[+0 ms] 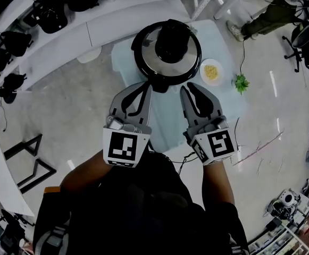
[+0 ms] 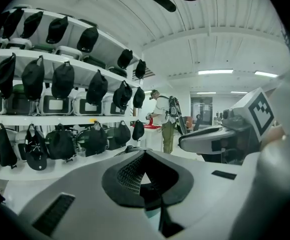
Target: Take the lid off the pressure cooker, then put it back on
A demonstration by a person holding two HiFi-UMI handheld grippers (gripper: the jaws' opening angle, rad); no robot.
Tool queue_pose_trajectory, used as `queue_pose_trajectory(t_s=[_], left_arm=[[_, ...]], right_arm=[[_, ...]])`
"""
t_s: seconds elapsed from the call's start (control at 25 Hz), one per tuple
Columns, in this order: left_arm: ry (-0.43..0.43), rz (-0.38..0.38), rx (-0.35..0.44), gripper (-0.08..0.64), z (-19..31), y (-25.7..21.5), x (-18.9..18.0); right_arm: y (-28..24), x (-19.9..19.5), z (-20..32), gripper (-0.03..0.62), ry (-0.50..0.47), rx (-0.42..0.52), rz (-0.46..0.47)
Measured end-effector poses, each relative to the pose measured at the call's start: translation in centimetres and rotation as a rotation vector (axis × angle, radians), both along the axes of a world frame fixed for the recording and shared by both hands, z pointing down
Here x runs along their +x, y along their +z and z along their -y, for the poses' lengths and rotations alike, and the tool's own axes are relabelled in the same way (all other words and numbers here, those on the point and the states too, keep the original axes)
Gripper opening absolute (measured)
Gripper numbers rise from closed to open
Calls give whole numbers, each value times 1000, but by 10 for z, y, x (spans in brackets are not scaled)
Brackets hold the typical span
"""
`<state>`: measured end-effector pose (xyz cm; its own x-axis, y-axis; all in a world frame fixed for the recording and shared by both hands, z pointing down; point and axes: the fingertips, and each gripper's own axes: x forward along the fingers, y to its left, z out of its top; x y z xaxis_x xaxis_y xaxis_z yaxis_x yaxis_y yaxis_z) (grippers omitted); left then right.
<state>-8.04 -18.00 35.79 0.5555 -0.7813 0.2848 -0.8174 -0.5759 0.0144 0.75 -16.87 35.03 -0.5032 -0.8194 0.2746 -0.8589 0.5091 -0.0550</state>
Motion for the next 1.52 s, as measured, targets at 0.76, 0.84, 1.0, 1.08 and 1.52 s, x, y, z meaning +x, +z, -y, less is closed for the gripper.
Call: queue_pose_trajectory(t_s=[0.76, 0.84, 1.0, 1.08, 1.52], left_arm=[[-110, 75, -7, 5, 113, 29, -10], [-139, 70, -23, 5, 118, 34, -12], [-173, 72, -45, 6, 126, 44, -11], [-182, 73, -52, 5, 129, 48, -10], [-199, 57, -64, 6, 135, 51, -6]], right_arm=[[42, -12, 130, 251, -349, -14, -190], [48, -17, 137, 264, -407, -19, -207], [60, -24, 146, 288, -516, -30, -236], [65, -25, 147, 294, -556, -34, -257], [92, -36, 154, 296, -627, -64, -335]])
